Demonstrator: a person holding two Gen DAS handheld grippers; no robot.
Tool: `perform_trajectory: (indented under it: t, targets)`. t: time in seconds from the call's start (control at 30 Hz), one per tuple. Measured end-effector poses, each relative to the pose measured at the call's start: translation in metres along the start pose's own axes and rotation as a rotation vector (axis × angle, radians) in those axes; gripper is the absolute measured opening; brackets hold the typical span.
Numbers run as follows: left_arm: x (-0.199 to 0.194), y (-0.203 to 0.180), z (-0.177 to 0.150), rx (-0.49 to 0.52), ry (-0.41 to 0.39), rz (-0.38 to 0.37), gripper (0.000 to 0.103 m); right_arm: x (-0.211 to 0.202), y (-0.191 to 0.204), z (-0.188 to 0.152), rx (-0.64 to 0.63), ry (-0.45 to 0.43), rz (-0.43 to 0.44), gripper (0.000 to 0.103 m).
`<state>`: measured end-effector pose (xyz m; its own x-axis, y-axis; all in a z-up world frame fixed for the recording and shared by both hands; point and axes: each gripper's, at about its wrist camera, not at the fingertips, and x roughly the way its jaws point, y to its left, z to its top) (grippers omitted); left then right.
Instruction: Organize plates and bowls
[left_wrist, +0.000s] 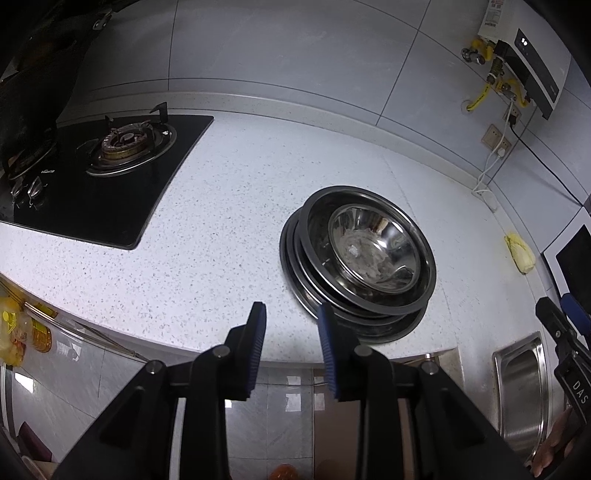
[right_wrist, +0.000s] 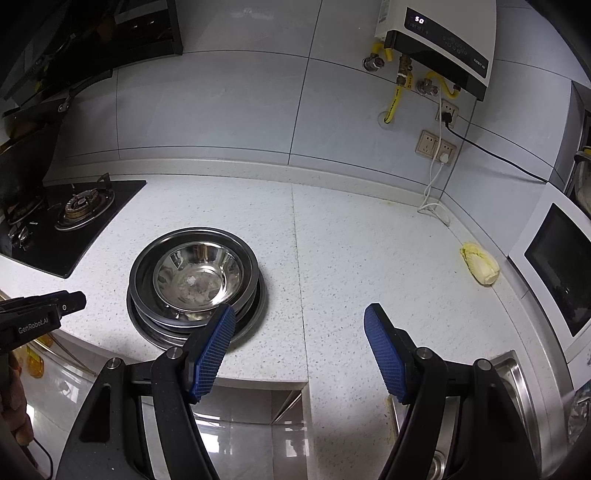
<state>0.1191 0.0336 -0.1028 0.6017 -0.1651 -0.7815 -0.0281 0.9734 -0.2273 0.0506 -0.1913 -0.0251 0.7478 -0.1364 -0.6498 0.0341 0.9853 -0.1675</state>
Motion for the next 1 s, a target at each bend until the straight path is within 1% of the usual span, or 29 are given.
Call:
perform_trajectory:
  t: [0.37, 0.43, 0.5, 0.6, 0.7, 0.8, 1.0]
  targets:
    - [-0.002, 0.005, 0.003, -0.012, -0.027, 0.000, 0.028, 0.005, 0.000, 0.002, 0.001, 0.002, 0.005, 0.067]
    - [-0.001, 0.008, 0.004, -0.016, -0.031, -0.018, 0.028, 0.009, -0.001, 0.002, 0.003, 0.005, 0.010, 0.067]
    - [0.003, 0.012, 0.005, -0.027, -0.022, -0.036, 0.028, 0.014, -0.002, 0.001, 0.013, 0.013, 0.029, 0.067]
    - [0.012, 0.018, 0.005, -0.044, 0.000, -0.044, 0.028, 0.024, -0.006, -0.001, 0.053, 0.038, 0.080, 0.067]
    - [0.024, 0.024, 0.006, -0.058, 0.029, -0.046, 0.028, 0.036, -0.010, -0.005, 0.080, 0.067, 0.107, 0.067]
    - [0.032, 0.027, 0.008, -0.068, 0.040, -0.048, 0.028, 0.049, -0.014, -0.008, 0.116, 0.093, 0.139, 0.067]
    - [0.047, 0.031, 0.012, -0.083, 0.057, -0.058, 0.028, 0.063, -0.012, -0.013, 0.141, 0.115, 0.162, 0.067]
